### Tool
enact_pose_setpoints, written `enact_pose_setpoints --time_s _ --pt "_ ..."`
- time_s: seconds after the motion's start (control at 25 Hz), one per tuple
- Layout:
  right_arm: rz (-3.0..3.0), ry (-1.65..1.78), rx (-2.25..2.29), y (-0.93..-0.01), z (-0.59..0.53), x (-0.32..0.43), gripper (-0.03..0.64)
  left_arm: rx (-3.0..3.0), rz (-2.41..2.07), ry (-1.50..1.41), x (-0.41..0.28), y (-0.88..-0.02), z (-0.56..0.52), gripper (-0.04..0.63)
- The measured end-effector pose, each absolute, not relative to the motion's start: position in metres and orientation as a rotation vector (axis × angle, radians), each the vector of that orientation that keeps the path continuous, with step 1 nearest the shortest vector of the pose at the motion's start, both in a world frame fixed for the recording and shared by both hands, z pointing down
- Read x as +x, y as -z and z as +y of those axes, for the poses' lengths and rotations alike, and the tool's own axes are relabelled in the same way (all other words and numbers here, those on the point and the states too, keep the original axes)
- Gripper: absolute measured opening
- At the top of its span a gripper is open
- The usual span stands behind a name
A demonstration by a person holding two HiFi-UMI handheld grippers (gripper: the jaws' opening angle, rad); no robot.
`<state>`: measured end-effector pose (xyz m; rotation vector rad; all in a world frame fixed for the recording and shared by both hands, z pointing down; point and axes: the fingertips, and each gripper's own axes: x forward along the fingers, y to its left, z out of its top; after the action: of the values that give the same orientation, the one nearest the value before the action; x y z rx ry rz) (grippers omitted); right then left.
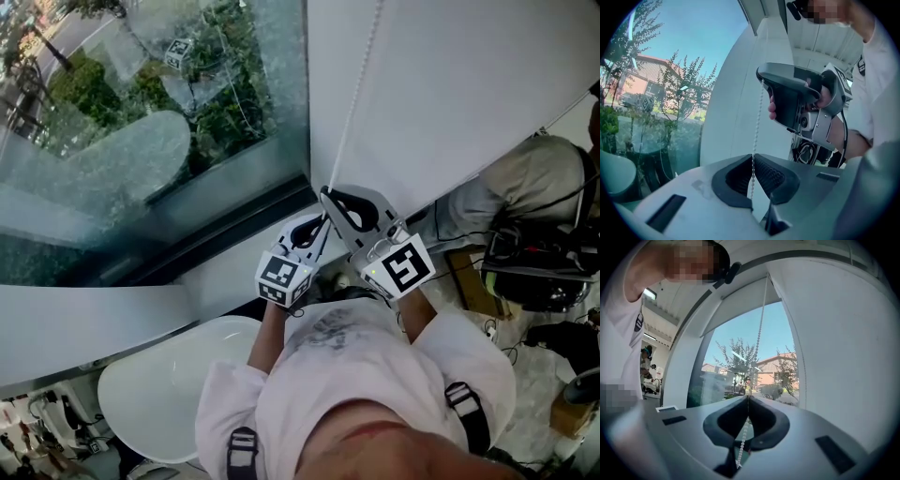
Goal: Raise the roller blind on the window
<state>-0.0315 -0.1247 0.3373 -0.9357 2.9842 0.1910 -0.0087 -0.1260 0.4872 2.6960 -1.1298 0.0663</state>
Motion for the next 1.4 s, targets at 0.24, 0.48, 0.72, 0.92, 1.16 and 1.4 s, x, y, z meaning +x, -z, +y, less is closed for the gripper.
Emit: enact_pose_setpoints --time_s 0.24,0.48,0.72,0.92,1.16,1.4 --pt "3.013 -0.149 -0.955 -0.365 -0.128 -0.029 0.061 2.659 -1.112 -0.108 -0.006 -0.517 -0.128 0.017" --pt "3.063 -0.118 -0.969 -0.388 -0.130 -0.030 0.061 2.630 -1.103 -0.139 -0.006 -0.539 -0.129 0.017" --pt "3.096 -0.094 -0.986 -0.401 -0.130 -0.029 0.061 2.603 -1.081 -0.159 -0.004 -0.552 -0.130 0.017" --pt "3.118 -0.055 -1.001 -0.417 -0.132 -0.026 0.061 2.581 -1.060 -0.201 -0.001 -0.568 -0.130 0.017" --pt "3.126 -0.050 -1.016 -0.426 -0.133 -0.025 0.061 2.576 -1.057 -0.217 0.000 -0.577 -0.129 0.017" --pt "3.088 -0.154 -1.036 -0.420 -0.133 -0.025 0.063 2.582 -1.058 -0.174 0.001 -0.572 -0.125 0.017"
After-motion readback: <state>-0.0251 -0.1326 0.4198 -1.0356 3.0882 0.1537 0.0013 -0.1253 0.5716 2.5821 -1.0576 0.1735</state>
